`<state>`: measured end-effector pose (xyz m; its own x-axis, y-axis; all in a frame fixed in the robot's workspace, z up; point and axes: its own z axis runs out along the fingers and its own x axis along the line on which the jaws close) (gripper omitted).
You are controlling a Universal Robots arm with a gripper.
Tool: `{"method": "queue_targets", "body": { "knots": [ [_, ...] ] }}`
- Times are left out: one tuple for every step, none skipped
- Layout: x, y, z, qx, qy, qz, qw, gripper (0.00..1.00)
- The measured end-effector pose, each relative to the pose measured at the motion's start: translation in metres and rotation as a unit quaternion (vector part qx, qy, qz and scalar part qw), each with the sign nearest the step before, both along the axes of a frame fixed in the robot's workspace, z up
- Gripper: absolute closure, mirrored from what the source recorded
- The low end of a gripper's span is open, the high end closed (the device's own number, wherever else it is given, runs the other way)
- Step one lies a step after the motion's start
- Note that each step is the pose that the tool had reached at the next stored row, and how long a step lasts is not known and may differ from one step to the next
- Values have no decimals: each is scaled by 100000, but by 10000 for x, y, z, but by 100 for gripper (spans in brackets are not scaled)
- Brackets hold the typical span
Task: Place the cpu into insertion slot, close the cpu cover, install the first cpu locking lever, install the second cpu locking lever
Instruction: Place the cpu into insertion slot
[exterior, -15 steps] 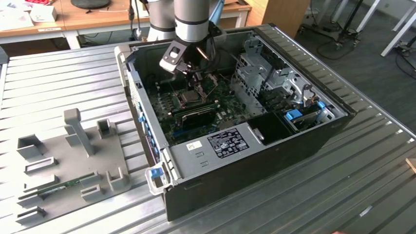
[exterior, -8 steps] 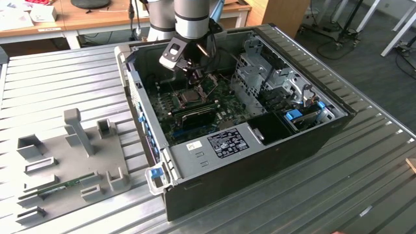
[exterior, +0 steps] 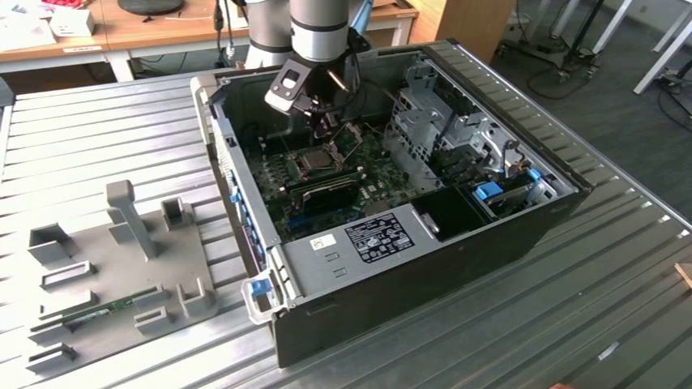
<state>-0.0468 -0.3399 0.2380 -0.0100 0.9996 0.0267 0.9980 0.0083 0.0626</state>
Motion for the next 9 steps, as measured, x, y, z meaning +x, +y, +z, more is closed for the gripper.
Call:
{"method": "queue_targets", "body": {
  "knots": [
    [0,0,0,0,28,5,100000,89],
    [1,0,1,-7,172,11,100000,89],
    [0,0,0,-2,477,7,99999,89],
    [0,0,-1,-3,833,1,99997,89],
    [0,0,-1,-10,1021,1,99995,89],
    [-1,0,-1,-9,1037,-3,99995,89],
    [-1,0,-1,-9,1055,-7,99994,89],
    [-1,0,-1,-7,1069,-4,99994,89],
    [0,0,-1,-5,1085,1,99994,89]
  ]
}}
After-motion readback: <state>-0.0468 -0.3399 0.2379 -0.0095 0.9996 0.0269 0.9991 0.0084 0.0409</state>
